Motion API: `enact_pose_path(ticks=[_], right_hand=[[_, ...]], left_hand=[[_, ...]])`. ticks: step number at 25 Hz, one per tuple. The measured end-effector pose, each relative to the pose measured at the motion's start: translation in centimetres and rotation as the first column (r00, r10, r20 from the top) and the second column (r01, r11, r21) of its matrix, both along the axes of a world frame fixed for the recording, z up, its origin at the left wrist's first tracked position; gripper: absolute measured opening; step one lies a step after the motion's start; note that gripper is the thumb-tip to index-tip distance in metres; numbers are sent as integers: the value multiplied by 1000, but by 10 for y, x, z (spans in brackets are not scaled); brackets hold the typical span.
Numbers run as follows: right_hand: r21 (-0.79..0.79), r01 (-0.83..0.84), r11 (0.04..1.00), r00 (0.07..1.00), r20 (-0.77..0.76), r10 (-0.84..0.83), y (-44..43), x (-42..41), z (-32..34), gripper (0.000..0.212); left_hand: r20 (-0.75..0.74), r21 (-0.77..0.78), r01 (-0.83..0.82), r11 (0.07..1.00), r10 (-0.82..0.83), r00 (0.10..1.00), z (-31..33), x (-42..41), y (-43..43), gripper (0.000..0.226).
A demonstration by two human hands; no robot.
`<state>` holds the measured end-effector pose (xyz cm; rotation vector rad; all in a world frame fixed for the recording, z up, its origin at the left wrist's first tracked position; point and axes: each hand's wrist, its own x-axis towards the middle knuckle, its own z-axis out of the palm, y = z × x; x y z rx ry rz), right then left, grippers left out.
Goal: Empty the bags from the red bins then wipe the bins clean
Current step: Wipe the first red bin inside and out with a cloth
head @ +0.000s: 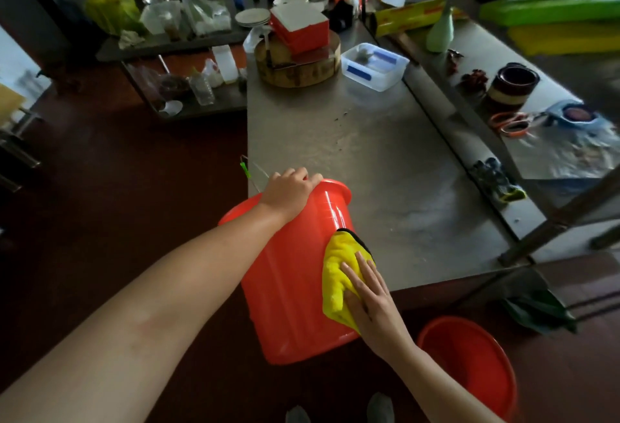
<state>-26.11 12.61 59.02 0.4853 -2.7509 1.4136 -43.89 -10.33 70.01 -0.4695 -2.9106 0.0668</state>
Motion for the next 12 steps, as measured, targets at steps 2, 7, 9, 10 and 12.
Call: enact_pose_path(ticks=[2,7,9,10,12], right_hand=[[44,56,997,998,-34,-55,22,-9,7,48],[215,207,954,958,-241,-154,74,-51,43,47],[203,224,953,944,-288,-161,86,-70,59,47],[175,222,959,939,-304,-162,89,-81,69,47],[97,190,977,938,-311,-152,84,-103,88,47]], left_hand=[[39,71,-87,994,85,996,1,-11,19,51],[70,467,-284,837,285,956,-10,-25,21,56],[65,594,-370,714,415,907,-15,-22,10,43],[92,659,-418,625,484,870,-18,-18,3,37],[183,741,-506,441,593,784,-24,-4,-12,34]])
